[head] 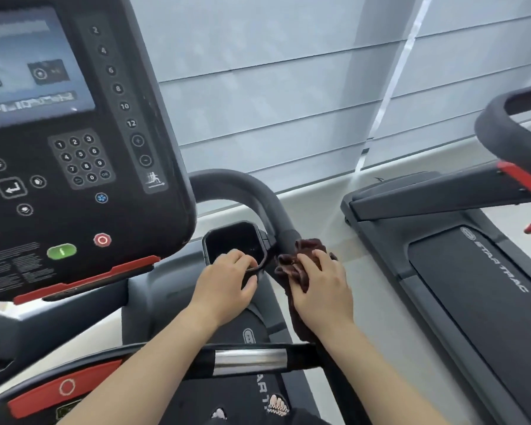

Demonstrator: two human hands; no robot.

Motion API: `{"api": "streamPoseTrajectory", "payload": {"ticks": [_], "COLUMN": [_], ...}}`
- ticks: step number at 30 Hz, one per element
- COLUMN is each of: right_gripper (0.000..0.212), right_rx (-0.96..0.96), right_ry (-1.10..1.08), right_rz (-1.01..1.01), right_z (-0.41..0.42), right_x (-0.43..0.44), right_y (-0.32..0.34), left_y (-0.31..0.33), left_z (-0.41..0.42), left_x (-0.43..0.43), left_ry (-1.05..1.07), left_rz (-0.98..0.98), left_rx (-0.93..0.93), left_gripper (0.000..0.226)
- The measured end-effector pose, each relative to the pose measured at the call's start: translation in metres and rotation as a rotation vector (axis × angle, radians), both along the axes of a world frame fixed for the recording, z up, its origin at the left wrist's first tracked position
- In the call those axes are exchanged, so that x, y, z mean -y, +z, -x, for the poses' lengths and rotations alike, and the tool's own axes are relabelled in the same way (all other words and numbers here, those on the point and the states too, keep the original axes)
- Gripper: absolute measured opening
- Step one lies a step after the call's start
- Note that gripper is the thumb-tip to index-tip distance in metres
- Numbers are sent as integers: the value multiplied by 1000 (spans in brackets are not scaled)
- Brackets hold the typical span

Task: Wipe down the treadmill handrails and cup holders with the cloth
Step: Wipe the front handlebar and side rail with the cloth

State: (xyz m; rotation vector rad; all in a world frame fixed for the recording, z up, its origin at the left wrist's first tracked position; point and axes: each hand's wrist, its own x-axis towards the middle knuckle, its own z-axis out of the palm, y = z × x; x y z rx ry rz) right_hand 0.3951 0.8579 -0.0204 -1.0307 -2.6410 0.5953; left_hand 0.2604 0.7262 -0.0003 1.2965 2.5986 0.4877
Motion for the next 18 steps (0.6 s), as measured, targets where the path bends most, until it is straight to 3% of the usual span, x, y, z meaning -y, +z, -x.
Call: {"api": "streamPoseTrajectory", "payload": {"ticks": [7, 10, 18], "right_gripper": [64, 61, 52], "right_rx": [159, 149, 102], "right_ry": [-148, -178, -367], "right_rz": [51, 55, 15], "right_z": [14, 12, -35], "right_x": [3, 5, 41], "right_y": [-1, 1, -5], "left_y": [-20, -28, -31], "left_z": [2, 0, -5], "left_x": [10, 18, 12], "left_ry": [-74, -126, -105], "left_rz": [20, 23, 5], "left_rx": [39, 32, 2], "left_gripper": [44, 57, 55]}}
